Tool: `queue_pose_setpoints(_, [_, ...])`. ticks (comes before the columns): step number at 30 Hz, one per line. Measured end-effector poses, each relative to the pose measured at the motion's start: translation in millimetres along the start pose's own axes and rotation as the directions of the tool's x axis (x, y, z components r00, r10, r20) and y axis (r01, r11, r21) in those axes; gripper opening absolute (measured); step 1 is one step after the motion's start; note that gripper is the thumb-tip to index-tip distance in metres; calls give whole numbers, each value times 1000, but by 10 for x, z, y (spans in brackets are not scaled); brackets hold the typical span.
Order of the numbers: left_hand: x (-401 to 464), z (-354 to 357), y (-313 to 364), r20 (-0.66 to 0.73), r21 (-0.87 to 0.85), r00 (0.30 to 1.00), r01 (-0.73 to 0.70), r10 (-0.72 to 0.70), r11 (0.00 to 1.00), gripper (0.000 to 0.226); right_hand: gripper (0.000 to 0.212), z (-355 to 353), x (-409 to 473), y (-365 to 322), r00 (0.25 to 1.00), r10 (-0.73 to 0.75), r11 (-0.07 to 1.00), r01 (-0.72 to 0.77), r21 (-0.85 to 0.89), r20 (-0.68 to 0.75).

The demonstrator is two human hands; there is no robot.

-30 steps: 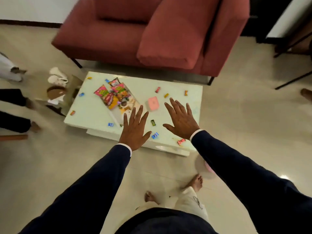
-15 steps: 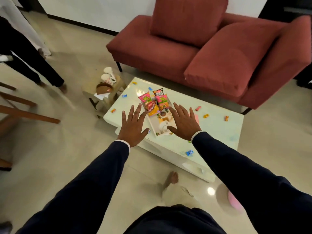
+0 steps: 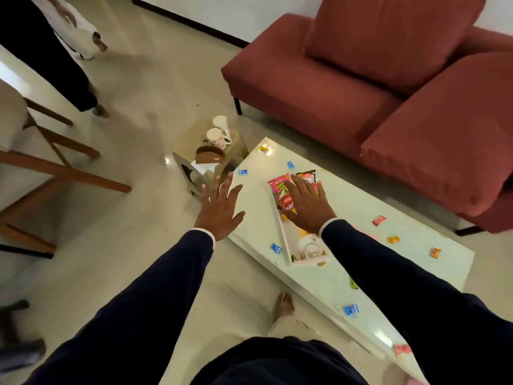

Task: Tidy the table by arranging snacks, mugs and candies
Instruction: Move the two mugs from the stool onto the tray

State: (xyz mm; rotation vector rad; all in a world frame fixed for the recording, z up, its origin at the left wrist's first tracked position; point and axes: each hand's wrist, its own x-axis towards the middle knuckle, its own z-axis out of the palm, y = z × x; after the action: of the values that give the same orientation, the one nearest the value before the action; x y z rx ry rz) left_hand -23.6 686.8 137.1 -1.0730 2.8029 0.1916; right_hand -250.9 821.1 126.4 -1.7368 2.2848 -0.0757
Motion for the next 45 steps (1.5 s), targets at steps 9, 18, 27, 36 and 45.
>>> queue_pose_setpoints(9, [873, -107, -788, 20, -87, 997, 76, -74, 993, 72, 79, -178, 1335, -171, 997, -61, 998, 60, 21, 54])
queue_pose_setpoints(18, [2188, 148, -2051, 85, -196, 996, 50, -33, 979, 63, 77, 16, 2898, -517, 993, 47, 999, -47, -5, 111])
queue_pose_setpoints(27, [3870, 673, -3411, 195, -392, 981, 87, -10, 916, 69, 70, 335, 5062, -1099, 967, 127, 987, -145, 68, 221])
queue_pose_setpoints(36, [4881, 1639, -3481, 146, -409, 989, 37, 26, 912, 85, 81, 949, 6892, -984, 955, 35, 980, 25, -197, 296])
queue_pose_setpoints(45, [5149, 2025, -3432, 86, -454, 996, 14, 28, 891, 90, 70, 1469, 7429, -839, 904, -32, 988, 92, -121, 426])
